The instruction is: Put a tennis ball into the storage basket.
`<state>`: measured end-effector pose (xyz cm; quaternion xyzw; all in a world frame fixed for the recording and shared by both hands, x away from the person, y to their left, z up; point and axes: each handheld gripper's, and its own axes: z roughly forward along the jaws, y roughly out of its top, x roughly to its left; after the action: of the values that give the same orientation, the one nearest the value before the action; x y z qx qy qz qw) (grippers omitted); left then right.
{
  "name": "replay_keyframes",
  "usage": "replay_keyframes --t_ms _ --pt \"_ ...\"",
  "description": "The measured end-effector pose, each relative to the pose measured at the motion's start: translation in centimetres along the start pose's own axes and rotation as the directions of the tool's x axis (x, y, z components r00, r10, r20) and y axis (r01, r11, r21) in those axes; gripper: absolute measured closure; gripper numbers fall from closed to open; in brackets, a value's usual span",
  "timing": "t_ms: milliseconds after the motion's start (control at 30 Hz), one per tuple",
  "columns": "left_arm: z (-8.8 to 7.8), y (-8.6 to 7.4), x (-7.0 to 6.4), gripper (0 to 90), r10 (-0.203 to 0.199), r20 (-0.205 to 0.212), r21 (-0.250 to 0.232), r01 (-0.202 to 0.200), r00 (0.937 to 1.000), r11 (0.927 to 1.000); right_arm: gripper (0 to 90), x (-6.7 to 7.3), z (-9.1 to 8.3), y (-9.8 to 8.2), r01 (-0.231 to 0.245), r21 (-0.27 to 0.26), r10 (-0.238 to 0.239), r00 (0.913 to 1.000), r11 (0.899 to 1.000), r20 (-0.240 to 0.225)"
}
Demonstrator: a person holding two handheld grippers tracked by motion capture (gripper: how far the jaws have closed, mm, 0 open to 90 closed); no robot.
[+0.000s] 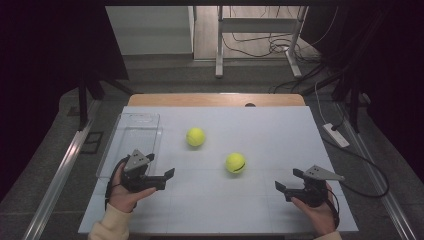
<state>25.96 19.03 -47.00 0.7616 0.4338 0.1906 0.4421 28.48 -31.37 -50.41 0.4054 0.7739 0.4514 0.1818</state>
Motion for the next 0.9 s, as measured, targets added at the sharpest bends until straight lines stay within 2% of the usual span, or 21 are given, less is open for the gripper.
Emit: replay_keyframes --t_ms 467,900 --pt "1.0 1.4 -0.2 11.4 0.031 0.023 0.016 -0.031 0.9993 0.9994 11.7 0.1 0.1 -0.1 0.006 0.005 -0.006 1.0000 1.000 0.000" --pt "1.6 2.4 -0.3 11.6 0.042 0.032 0.027 -0.043 0.9986 0.9987 11.7 0.1 0.1 -0.1 0.006 0.006 -0.006 1.0000 1.000 0.001"
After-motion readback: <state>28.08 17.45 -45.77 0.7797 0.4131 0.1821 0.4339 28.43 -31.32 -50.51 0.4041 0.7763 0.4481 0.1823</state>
